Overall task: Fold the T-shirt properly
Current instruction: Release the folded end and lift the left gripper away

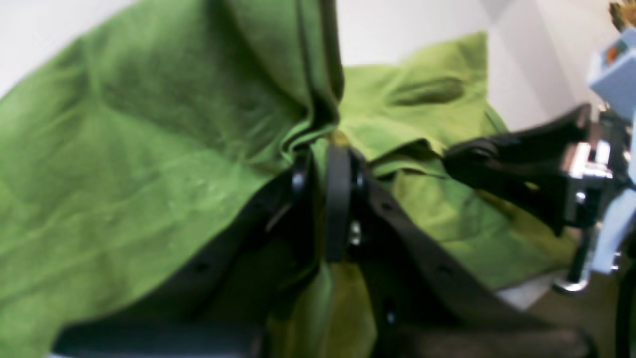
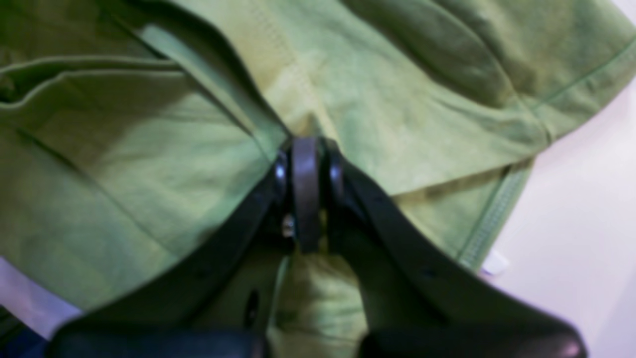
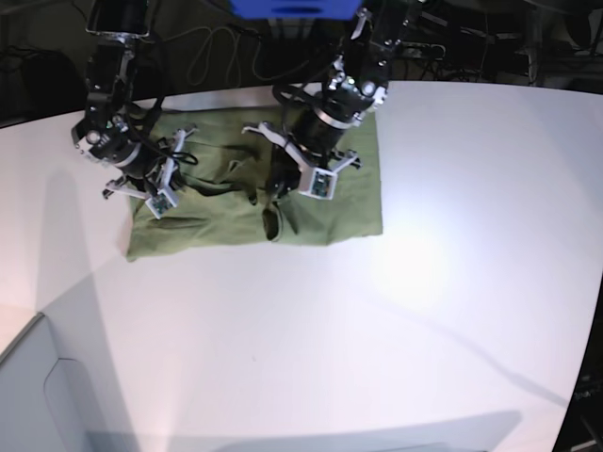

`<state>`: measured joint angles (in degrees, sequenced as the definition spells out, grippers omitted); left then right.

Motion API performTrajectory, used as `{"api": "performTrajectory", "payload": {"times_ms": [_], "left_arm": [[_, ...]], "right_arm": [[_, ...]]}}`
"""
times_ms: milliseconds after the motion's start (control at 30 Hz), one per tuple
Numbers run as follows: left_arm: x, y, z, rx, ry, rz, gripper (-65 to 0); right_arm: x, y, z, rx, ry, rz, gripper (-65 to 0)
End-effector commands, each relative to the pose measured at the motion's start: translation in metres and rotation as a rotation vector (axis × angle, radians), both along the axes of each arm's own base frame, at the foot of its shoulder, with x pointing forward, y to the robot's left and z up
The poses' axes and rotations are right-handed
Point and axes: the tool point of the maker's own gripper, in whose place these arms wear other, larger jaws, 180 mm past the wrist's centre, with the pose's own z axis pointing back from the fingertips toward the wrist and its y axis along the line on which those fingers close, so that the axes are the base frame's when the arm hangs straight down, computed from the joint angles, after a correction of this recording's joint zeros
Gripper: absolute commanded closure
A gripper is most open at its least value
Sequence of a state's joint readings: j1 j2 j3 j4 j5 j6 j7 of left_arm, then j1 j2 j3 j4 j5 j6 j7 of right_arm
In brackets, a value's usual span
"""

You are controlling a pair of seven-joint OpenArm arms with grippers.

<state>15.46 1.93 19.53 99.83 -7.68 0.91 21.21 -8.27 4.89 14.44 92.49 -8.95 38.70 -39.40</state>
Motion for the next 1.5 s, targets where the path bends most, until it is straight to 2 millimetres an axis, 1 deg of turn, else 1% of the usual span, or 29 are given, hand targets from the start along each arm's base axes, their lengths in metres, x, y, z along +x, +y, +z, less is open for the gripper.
{"api": "performTrajectory", "payload": {"times_ms": [0, 133, 267, 333, 467, 500, 533, 633, 667, 700, 767, 867, 933, 1000, 1033, 1067, 1133, 1200, 1267, 1367, 1400, 1467], "left_arm": [[0.007, -0.005, 0.012, -0.029, -0.042, 0.002, 0.0], [0.006, -0.013, 0.002, -0.025, -0.019, -0.024, 0.0], [0.009, -0.015, -0.005, -0.016, -0.006, -0.032, 0.0], [0.006, -0.020, -0.010, -0.015, 0.007, -0.047, 0.0], [0.006, -0.029, -0.010, -0.013, 0.004, -0.078, 0.0], [0.006, -0.028, -0.010, -0.012, 0.006, -0.076, -0.2], [0.005, -0.029, -0.010, -0.014, 0.007, -0.076, -3.9], [0.005, -0.031, -0.008, -0.025, 0.007, -0.072, -18.9], [0.003, -0.031, -0.009, -0.027, 0.012, -0.071, -22.9], [0.002, -0.031, -0.008, -0.025, 0.010, -0.071, -26.6], [0.004, -0.030, -0.003, -0.029, -0.005, -0.069, -31.1], [0.001, -0.029, 0.011, -0.050, -0.029, -0.061, -32.8], [0.000, -0.027, 0.027, -0.065, -0.062, -0.051, -32.9], [-0.005, -0.023, 0.038, -0.077, -0.081, -0.039, -32.9], [-0.009, -0.016, 0.038, -0.064, -0.082, -0.037, -32.8], [-0.012, -0.007, 0.035, -0.045, -0.081, -0.035, -32.8], [-0.015, 0.005, 0.027, -0.014, -0.068, -0.034, -32.8], [-0.016, 0.012, 0.016, 0.011, -0.046, -0.029, -32.8], [-0.020, 0.013, 0.003, 0.023, -0.013, -0.032, -32.8], [-0.025, 0.007, -0.016, 0.030, 0.038, -0.044, -32.8], [-0.028, 0.002, -0.020, 0.027, 0.049, -0.054, -32.8], [-0.038, -0.019, -0.025, 0.002, 0.076, -0.097, -32.8]], "right_arm": [[-0.003, -0.005, -0.002, -0.037, 0.021, 0.025, -0.1], [-0.004, -0.005, -0.002, -0.037, 0.023, 0.025, -0.1], [-0.004, -0.004, -0.002, -0.037, 0.023, 0.026, -0.1], [-0.004, -0.004, -0.002, -0.037, 0.023, 0.026, -0.1], [-0.003, -0.005, -0.002, -0.037, 0.021, 0.023, -0.2], [-0.003, -0.005, -0.001, -0.037, 0.020, 0.023, -0.2], [-0.002, -0.005, 0.000, -0.038, 0.017, 0.024, -0.2], [-0.001, -0.006, 0.002, -0.041, 0.011, 0.023, -0.3], [-0.001, -0.006, 0.002, -0.041, 0.011, 0.023, -0.4], [0.000, -0.006, 0.002, -0.041, 0.009, 0.023, -0.5], [0.001, -0.007, 0.005, -0.046, 0.000, 0.024, -0.6], [0.007, -0.010, 0.018, -0.067, -0.043, 0.032, -1.8], [0.011, -0.010, 0.027, -0.075, -0.071, 0.036, -5.4], [0.013, -0.010, 0.035, -0.083, -0.096, 0.039, -9.9], [0.015, -0.010, 0.041, -0.090, -0.112, 0.041, -12.4], [0.015, -0.013, 0.044, -0.103, -0.118, 0.040, -14.7], [0.014, -0.022, 0.051, -0.140, -0.120, 0.029, -19.0], [0.016, -0.027, 0.059, -0.160, -0.133, 0.014, -23.1], [0.018, -0.033, 0.068, -0.173, -0.160, -0.003, -25.7], [0.021, -0.043, 0.083, -0.192, -0.200, -0.035, -27.5], [0.021, -0.047, 0.086, -0.198, -0.208, -0.045, -27.4], [0.021, -0.055, 0.091, -0.211, -0.222, -0.070, -27.4]]}}
